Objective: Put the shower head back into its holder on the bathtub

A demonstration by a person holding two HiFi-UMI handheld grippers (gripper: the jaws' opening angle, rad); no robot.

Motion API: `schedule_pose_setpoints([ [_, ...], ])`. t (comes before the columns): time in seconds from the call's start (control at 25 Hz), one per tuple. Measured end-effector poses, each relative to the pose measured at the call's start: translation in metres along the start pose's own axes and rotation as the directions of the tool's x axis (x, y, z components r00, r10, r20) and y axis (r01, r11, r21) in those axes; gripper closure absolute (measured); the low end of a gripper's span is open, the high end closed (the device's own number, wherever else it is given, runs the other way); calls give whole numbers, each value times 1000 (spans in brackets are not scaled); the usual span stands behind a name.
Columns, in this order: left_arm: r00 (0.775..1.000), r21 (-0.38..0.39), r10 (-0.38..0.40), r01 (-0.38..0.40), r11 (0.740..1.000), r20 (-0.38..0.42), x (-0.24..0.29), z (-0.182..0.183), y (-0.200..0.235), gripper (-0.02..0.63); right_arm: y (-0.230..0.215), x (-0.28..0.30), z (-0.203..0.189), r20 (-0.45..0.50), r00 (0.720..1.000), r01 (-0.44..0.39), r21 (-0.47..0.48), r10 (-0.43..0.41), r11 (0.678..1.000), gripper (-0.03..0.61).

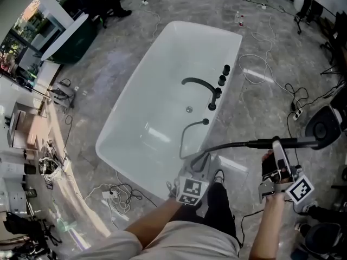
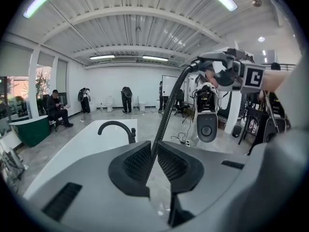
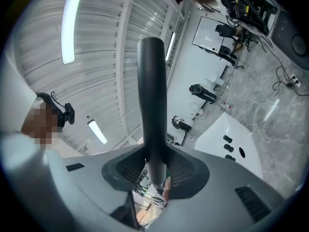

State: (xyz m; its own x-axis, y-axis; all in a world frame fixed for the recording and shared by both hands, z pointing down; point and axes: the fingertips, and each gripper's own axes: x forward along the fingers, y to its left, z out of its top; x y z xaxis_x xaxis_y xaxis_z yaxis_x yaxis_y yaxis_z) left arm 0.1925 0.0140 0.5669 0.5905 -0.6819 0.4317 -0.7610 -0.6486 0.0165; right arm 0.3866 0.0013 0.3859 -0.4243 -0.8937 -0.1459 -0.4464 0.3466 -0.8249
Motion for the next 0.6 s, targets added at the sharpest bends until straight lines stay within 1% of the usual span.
schedule_pose_setpoints([
  [0.12, 999, 6, 21, -20, 1000, -41, 16, -23, 6, 538, -6, 5, 8, 4, 1000, -26, 32, 26, 999, 436],
  [0.24, 994, 7, 43, -42, 999, -101, 41, -58, 12, 503, -19, 11, 19, 9, 999, -44, 58, 43, 997, 436],
  [0.32, 987, 5, 69, -69, 998, -144, 61, -80, 20, 491, -33, 17, 28, 10, 999, -53, 78, 52, 996, 436],
  [0.44, 979, 5, 98, -99, 995, -178, 74, -102, 33, 486, -40, 22, 32, 5, 998, -61, 87, 61, 994, 436],
  [0.6, 968, 44, 101, -94, 995, -229, 83, -127, 40, 486, -39, 26, 33, 10, 997, -76, 109, 75, 991, 436],
])
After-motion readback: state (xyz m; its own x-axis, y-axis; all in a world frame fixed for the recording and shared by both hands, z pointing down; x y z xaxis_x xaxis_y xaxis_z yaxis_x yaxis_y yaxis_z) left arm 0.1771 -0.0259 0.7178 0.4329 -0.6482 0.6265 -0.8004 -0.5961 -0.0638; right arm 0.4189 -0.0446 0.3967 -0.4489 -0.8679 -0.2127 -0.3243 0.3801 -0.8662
